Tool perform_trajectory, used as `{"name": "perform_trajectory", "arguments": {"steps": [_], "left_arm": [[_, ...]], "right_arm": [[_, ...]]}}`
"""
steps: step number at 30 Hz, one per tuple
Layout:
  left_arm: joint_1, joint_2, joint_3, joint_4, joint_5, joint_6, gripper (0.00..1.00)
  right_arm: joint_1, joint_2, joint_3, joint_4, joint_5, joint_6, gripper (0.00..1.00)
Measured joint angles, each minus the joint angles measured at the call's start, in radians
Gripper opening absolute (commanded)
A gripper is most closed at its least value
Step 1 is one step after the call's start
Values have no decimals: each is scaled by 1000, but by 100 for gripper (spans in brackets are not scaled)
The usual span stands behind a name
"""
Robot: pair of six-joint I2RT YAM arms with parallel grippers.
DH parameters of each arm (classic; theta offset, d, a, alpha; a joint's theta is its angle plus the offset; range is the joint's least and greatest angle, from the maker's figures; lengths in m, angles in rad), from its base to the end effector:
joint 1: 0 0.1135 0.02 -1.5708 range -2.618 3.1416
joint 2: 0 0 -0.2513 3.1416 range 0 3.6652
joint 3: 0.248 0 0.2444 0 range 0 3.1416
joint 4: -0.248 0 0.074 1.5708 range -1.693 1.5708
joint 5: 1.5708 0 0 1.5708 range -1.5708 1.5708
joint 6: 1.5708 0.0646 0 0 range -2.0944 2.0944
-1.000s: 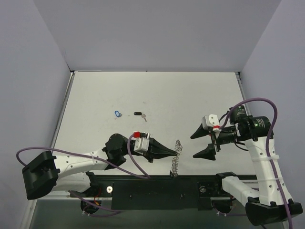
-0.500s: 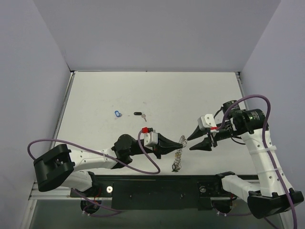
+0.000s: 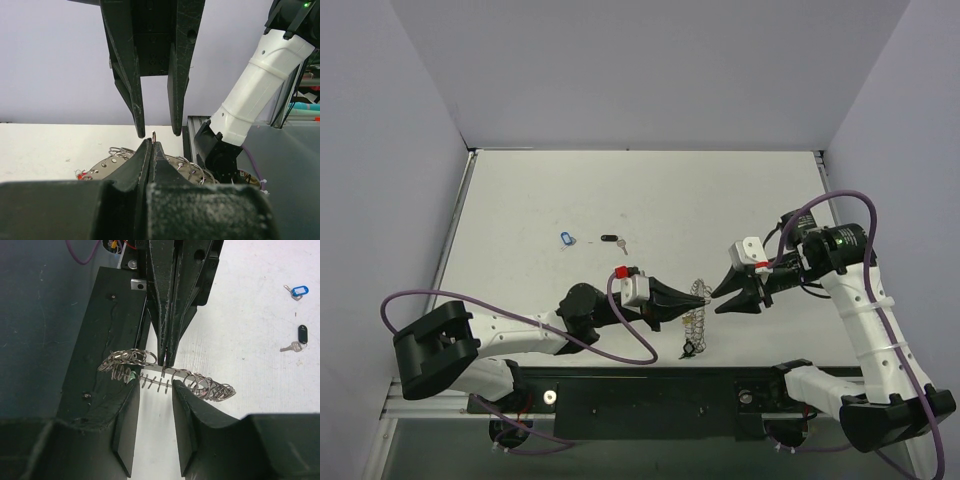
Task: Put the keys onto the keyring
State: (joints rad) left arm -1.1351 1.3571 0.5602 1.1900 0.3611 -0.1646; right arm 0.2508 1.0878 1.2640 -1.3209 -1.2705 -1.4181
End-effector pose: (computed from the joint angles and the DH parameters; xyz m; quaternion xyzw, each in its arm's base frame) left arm 0.1057 -0.2810 0.2831 0.3869 0.4136 -0.5744 0.5910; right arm 0.1440 0.1006 0.3519 -0.6672 0.4354 0.3902 0.4616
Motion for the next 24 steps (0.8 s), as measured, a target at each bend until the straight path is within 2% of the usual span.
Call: {"name": "perform_trajectory", "arguments": {"steps": [24], "left_arm": [[-16,21,17,6,-23,0,0]], "right_arm": [[32,20,0,0,10,4,21]]}}
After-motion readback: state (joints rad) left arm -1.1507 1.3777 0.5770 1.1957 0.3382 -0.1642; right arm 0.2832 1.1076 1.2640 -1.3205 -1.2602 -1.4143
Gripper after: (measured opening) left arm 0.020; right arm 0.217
